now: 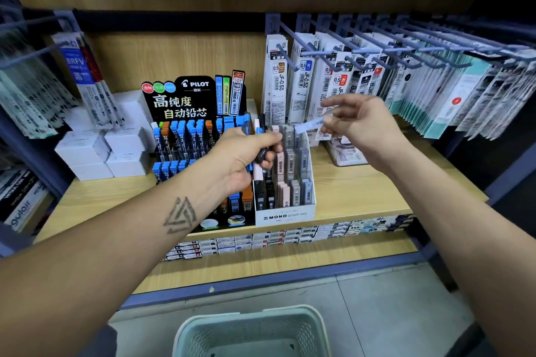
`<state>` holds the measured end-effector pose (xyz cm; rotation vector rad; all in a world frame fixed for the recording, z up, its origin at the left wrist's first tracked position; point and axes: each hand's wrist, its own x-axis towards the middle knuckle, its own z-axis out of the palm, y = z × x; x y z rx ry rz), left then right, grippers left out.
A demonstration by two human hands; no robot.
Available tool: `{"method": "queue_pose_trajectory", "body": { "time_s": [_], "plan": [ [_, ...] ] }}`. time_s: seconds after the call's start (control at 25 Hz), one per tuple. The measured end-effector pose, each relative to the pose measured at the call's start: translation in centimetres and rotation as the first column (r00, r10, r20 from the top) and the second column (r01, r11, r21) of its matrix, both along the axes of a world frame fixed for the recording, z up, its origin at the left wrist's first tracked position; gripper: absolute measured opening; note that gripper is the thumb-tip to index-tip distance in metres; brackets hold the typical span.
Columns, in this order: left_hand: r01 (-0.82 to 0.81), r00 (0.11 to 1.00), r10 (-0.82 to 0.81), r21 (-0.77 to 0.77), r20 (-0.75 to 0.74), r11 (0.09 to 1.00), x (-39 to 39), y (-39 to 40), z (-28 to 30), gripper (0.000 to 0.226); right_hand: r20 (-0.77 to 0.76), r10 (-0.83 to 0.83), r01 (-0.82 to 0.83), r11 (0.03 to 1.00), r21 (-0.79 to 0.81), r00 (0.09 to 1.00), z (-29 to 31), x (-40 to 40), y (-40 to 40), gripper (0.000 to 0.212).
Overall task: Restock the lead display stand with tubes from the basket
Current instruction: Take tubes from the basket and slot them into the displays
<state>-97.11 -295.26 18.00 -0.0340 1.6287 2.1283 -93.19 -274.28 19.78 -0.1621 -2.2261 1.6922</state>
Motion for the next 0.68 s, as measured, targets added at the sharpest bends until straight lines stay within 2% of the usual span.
{"method": "queue_pose_trajectory", "body": {
  "time_s": [0.16, 0.24, 0.36, 0.48, 0.68],
  "plan": [
    [-0.006, 0.999, 0.006, -0.015, 0.037, 1.000, 0.0, 0.0, -0.5, 0.032, -0.047, -0.118, 0.125, 0.969, 0.212, 0.992, 0.0, -1.2, 0.0, 0.019],
    [-0.010, 0.999, 0.011, -0.026, 0.034, 1.000, -0.1, 0.0, -0.6, 0.035, -0.094, -0.133, 0.160, 0.902, 0.401, 0.987, -0.1, -2.1, -0.2, 0.019],
    [-0.005, 1.000, 0.006, -0.025, 0.026, 1.000, -0.1, 0.1, -0.5, 0.037, -0.144, -0.071, 0.147, 0.756, 0.637, 0.987, -0.4, -3.5, -0.6, 0.022],
    [0.012, 1.000, -0.011, -0.036, 0.012, 0.999, 0.0, 0.2, -0.6, 0.032, -0.163, -0.039, 0.148, 0.654, 0.742, 0.986, -1.7, -4.6, -0.8, 0.019],
    [0.025, 1.000, -0.025, -0.041, 0.009, 0.999, 0.0, 0.0, -0.6, 0.025, -0.139, -0.024, 0.128, 0.569, 0.812, 0.990, -3.3, -5.6, -1.0, 0.014]
  ]
}}
